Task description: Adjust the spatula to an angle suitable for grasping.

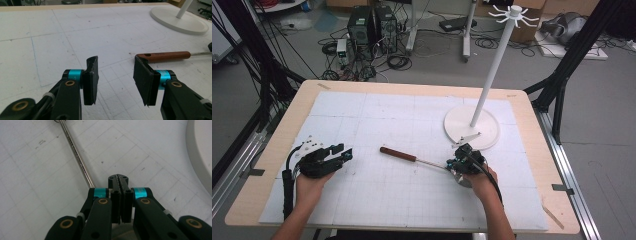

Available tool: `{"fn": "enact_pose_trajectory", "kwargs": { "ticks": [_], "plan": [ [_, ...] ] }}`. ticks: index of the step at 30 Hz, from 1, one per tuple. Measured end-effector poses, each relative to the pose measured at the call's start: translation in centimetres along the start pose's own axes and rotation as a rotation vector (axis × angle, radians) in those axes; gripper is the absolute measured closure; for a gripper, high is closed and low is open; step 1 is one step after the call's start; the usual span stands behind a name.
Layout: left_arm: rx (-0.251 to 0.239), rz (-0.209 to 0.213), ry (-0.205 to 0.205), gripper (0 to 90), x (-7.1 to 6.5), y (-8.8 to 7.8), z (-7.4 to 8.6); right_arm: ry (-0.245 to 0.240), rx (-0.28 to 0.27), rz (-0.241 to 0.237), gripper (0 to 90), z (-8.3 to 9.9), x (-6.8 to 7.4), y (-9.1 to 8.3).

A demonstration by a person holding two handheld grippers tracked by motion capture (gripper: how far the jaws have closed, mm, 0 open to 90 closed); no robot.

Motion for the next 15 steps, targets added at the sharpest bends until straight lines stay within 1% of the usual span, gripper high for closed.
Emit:
{"fn": "enact_pose_trajectory", "kwargs": {
  "ticks": [3, 7, 9, 11, 15],
  "plan": [
    [-0.001, -0.003, -0.003, 55.2, 0.1, -0.1, 0.0, -0.003, 0.004, -0.005, 89.3, 0.2, 0.1, -0.2],
    [0.001, -0.004, -0.002, 55.2, 0.2, -0.1, 0.1, -0.008, 0.009, 0.010, 89.3, 1.0, 0.0, -1.0],
    [0.003, -0.002, -0.002, 55.3, 0.1, 0.0, 0.1, 0.008, -0.001, 0.014, 89.3, 1.4, -0.3, -1.4],
    [0.002, -0.003, -0.001, 55.4, 0.1, 0.0, 0.1, 0.016, -0.006, 0.006, 89.4, 1.7, -0.4, -1.7],
    [0.008, -0.003, 0.003, 55.4, 0.1, -0.1, 0.1, -0.004, 0.012, 0.020, 89.4, 1.7, -0.2, -1.9]
  ]
}}
Point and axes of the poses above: each handheld gripper's, and its own axes: y roughly forward along the jaws, z roughly out of its underside, x roughly to its left, the point moved 4 cm from there along y, roughly forward along the jaws, and after that the axes turned 7 degrees about -x, right-handed, at the moved point
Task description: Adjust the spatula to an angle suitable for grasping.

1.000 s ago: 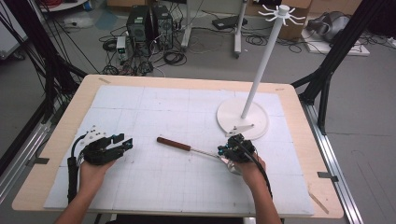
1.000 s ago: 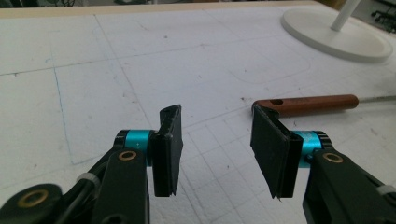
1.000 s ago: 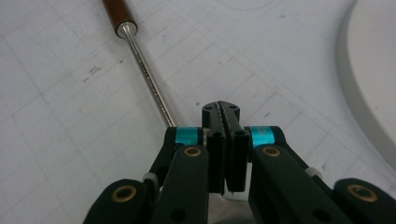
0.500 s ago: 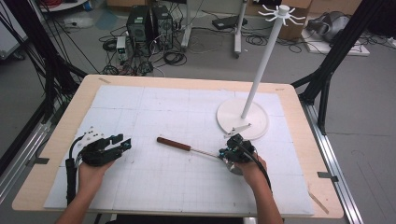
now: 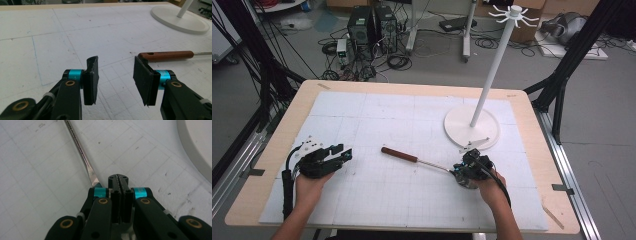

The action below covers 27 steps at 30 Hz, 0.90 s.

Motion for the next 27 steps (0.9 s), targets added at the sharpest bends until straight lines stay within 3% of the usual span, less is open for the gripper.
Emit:
{"fn": "enact_pose_trajectory", "kwargs": {
  "ticks": [5, 17, 27],
  "plan": [
    [0.003, -0.001, 0.003, 55.5, 0.0, 0.0, 0.0, -0.017, 0.018, 0.006, 89.3, 0.5, 0.2, -0.6],
    [0.001, 0.004, 0.001, 55.5, -0.2, 0.1, 0.1, 0.010, -0.006, 0.017, 89.3, 3.3, 0.6, -3.0],
    [-0.010, 0.004, -0.005, 53.7, -0.2, 0.1, 0.0, 0.061, -0.039, 0.025, 89.3, 5.6, 1.0, -4.8]
  ]
}}
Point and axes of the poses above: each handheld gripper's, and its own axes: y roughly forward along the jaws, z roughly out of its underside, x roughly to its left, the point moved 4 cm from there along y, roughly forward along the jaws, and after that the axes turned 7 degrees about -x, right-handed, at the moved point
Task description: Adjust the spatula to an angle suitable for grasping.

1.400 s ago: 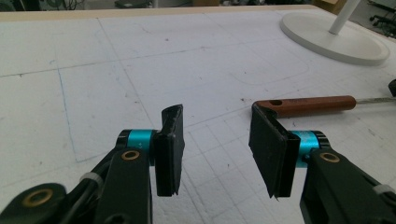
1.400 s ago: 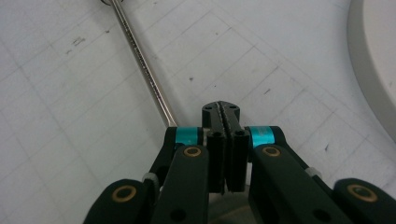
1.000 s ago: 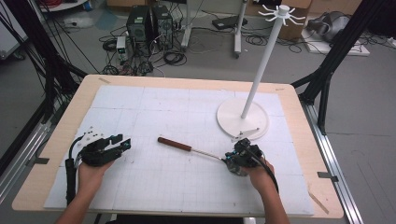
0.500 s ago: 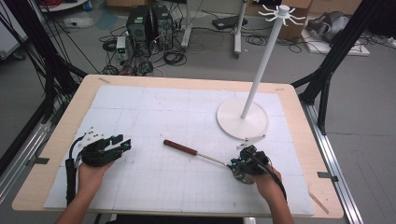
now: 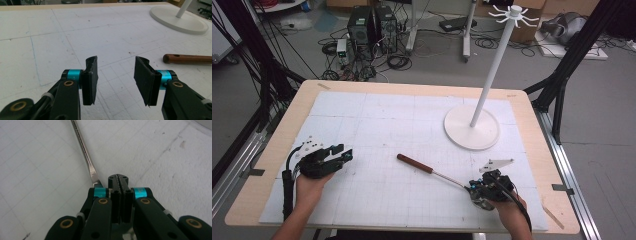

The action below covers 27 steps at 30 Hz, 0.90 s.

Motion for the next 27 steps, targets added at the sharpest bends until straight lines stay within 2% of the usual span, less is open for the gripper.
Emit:
{"fn": "enact_pose_trajectory", "kwargs": {
  "ticks": [4, 5, 8, 10, 11, 13, 15, 17, 20, 23, 27],
  "plan": [
    [-0.005, 0.002, -0.001, 52.9, 0.0, 0.0, -0.1, 0.012, -0.018, 0.007, 87.5, 0.6, 0.2, -0.5],
    [-0.008, 0.007, -0.002, 52.3, -0.1, -0.1, -0.1, 0.021, -0.034, 0.014, 79.5, 0.6, 0.1, -0.6],
    [-0.036, 0.036, -0.016, 48.6, -0.2, -0.1, -0.3, 0.068, -0.105, 0.031, 70.6, 0.7, 0.0, -1.1],
    [-0.063, 0.061, -0.023, 44.1, -0.4, -0.2, -0.5, 0.083, -0.172, 0.062, 54.2, 0.8, -0.1, -1.5],
    [-0.080, 0.075, -0.031, 41.8, -0.4, -0.3, -0.6, 0.100, -0.209, 0.085, 47.3, 0.8, -0.1, -1.8],
    [-0.125, 0.096, -0.026, 35.7, -0.6, -0.4, -0.8, 0.105, -0.298, 0.110, 35.2, 0.8, -0.4, -2.5],
    [-0.170, 0.107, -0.030, 29.0, -0.9, -0.6, -1.1, 0.104, -0.366, 0.125, 33.5, 0.7, -0.5, -3.4],
    [-0.188, 0.116, -0.028, 20.7, -1.1, -0.8, -1.2, 0.099, -0.431, 0.152, 28.4, 0.5, -0.5, -4.3],
    [-0.194, 0.133, -0.033, 18.8, -1.4, -1.0, -1.2, 0.093, -0.504, 0.193, 21.5, 0.3, -0.5, -5.6],
    [-0.195, 0.140, -0.031, 18.8, -1.4, -0.8, -1.2, 0.089, -0.547, 0.196, 18.5, 0.2, -0.4, -6.7],
    [-0.186, 0.139, -0.022, 18.9, -1.4, -0.7, -1.0, 0.095, -0.564, 0.208, 17.7, 0.4, -0.5, -7.3]
  ]
}}
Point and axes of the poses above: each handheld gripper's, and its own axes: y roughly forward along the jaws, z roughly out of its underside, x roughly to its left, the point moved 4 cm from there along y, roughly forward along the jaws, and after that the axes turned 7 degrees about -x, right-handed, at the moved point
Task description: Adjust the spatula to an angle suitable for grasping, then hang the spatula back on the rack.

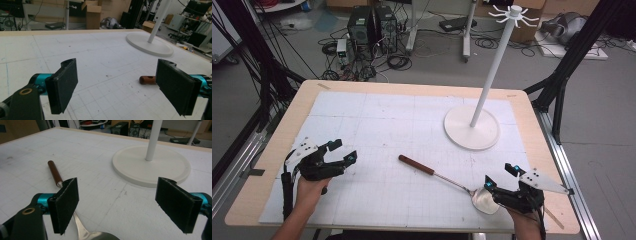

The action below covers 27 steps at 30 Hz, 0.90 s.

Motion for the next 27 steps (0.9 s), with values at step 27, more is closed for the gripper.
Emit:
{"fn": "enact_pose_trajectory", "kwargs": {
  "ticks": [27],
  "plan": [
    [0.070, -0.007, 0.062, 21.7, -0.2, 0.5, 0.8, -0.082, 0.150, -0.150, 25.9, 0.6, 2.4, 2.5]
  ]
}}
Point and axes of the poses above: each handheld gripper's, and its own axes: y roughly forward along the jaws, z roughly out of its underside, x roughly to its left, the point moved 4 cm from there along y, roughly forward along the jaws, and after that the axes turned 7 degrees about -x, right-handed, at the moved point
